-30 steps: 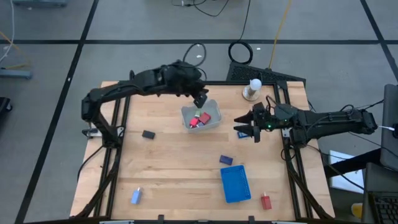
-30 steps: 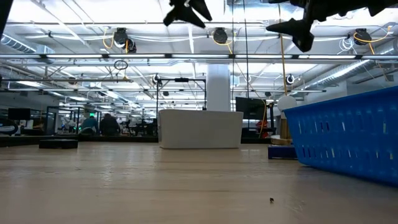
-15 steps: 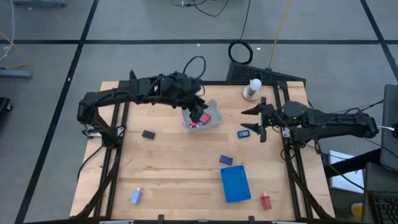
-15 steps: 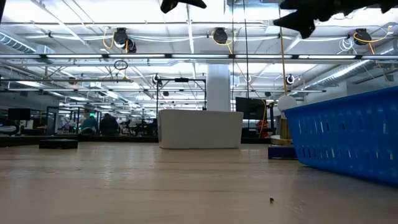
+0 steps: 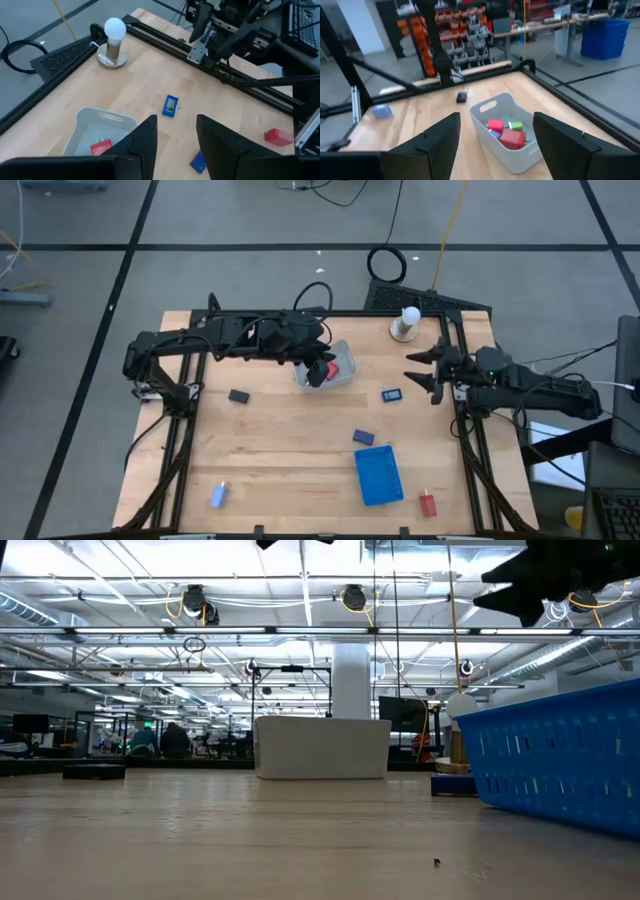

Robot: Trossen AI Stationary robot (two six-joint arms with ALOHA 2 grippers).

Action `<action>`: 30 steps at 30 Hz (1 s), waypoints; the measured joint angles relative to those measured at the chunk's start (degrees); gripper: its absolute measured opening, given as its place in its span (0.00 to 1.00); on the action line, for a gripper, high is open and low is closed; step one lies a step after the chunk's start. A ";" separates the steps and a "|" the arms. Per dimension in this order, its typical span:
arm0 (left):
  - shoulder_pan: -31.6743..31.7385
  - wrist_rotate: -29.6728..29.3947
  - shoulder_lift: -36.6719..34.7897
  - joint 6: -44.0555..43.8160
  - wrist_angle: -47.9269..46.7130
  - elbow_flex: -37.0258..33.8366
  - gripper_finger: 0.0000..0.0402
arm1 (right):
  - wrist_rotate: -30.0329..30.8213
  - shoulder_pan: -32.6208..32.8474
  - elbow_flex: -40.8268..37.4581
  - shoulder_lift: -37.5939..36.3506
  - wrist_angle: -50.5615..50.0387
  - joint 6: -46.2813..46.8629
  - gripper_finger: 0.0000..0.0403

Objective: Pick & Place Office items
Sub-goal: Put the black timer into the blue bin

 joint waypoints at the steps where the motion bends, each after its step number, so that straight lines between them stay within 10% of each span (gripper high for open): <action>1: -0.14 -0.01 0.00 0.02 -0.02 0.00 0.34 | -0.02 -0.06 -1.12 -1.13 1.25 0.34 0.60; 30: 0.51 10.82 -4.60 2.10 19.21 -17.88 0.34 | 0.00 -0.04 -17.26 -11.11 16.68 1.13 0.60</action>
